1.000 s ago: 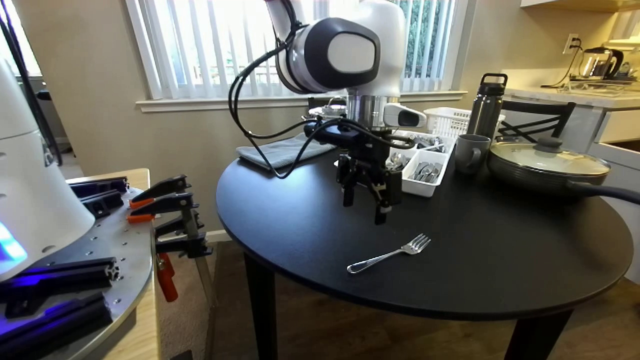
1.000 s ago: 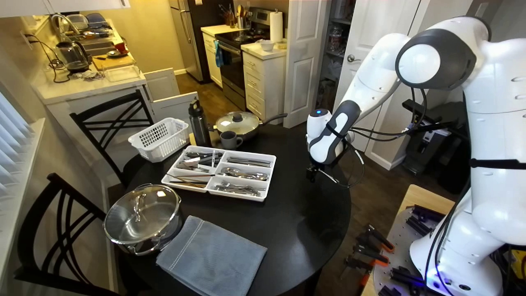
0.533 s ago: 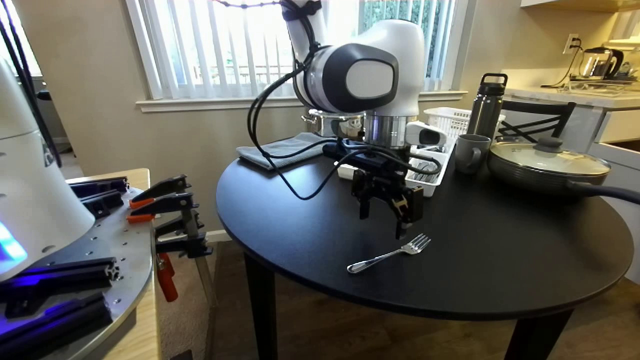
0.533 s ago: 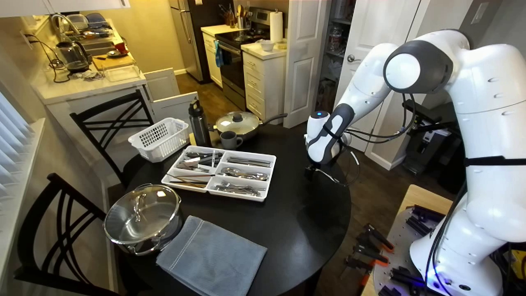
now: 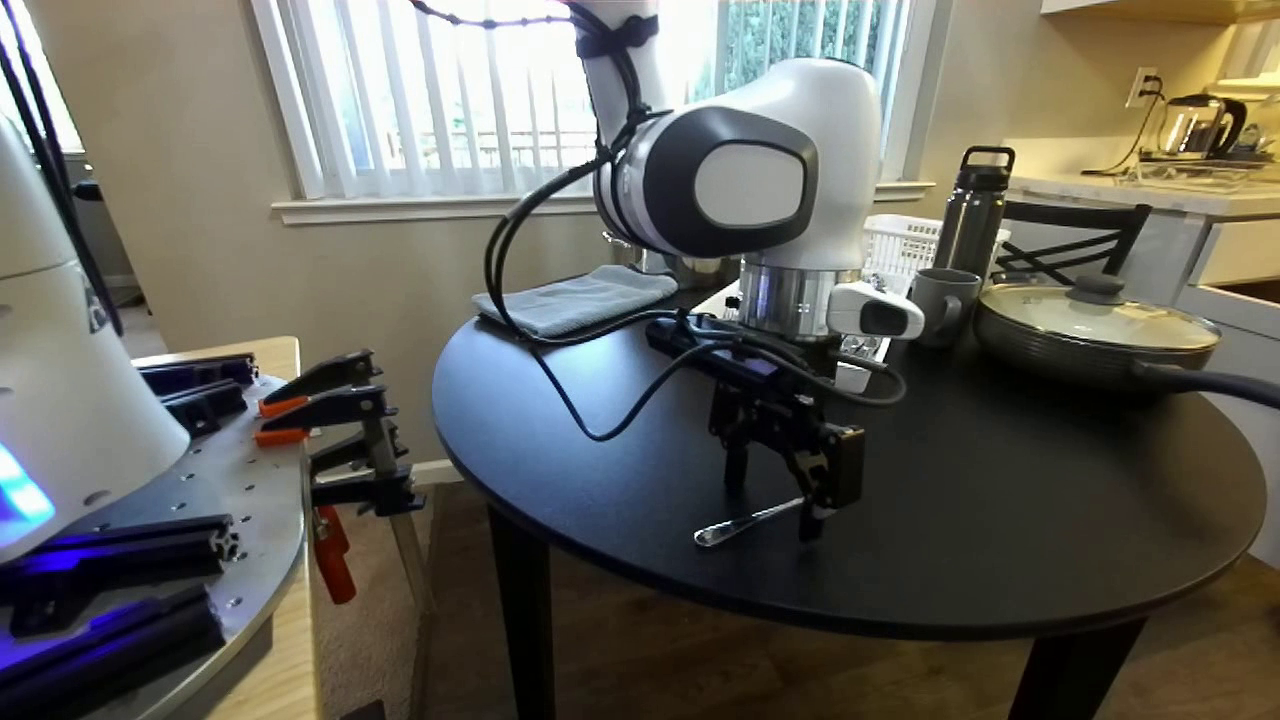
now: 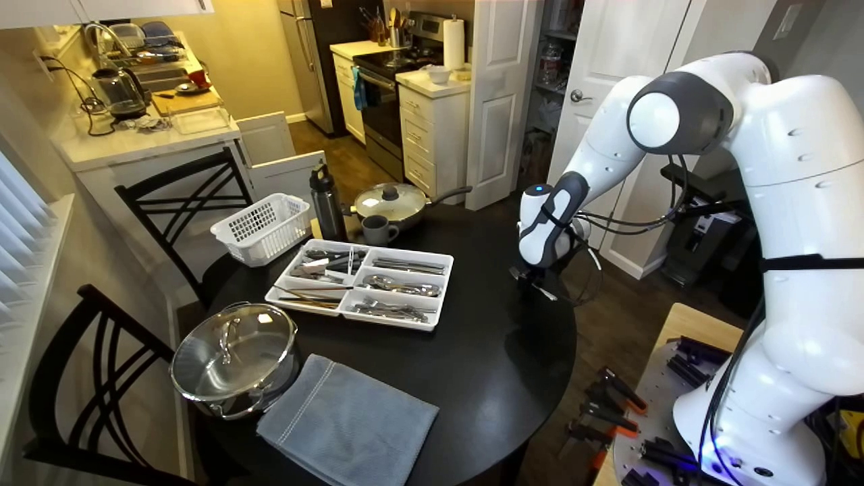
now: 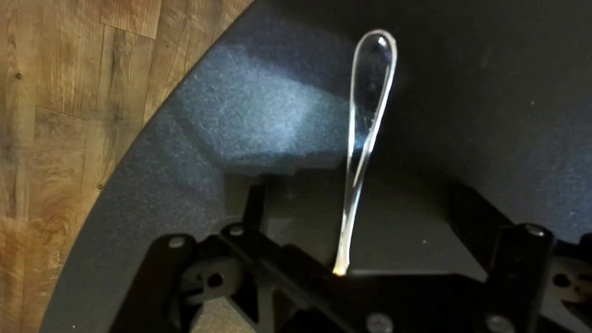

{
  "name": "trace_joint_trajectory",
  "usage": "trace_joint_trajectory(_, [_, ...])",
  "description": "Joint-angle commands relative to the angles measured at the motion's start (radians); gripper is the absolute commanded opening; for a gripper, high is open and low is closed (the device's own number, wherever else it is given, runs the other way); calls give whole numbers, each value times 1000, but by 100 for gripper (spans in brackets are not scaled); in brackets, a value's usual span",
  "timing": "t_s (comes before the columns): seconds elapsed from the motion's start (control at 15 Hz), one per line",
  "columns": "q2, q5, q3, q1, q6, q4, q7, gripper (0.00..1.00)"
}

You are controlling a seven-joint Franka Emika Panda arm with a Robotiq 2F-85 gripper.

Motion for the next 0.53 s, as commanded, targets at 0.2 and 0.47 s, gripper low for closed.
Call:
trace_joint_trajectory(0.2, [1, 42, 77, -65, 39, -17, -37, 61])
trace_joint_trajectory(0.47, [11, 50, 115, -96, 89, -12, -43, 35])
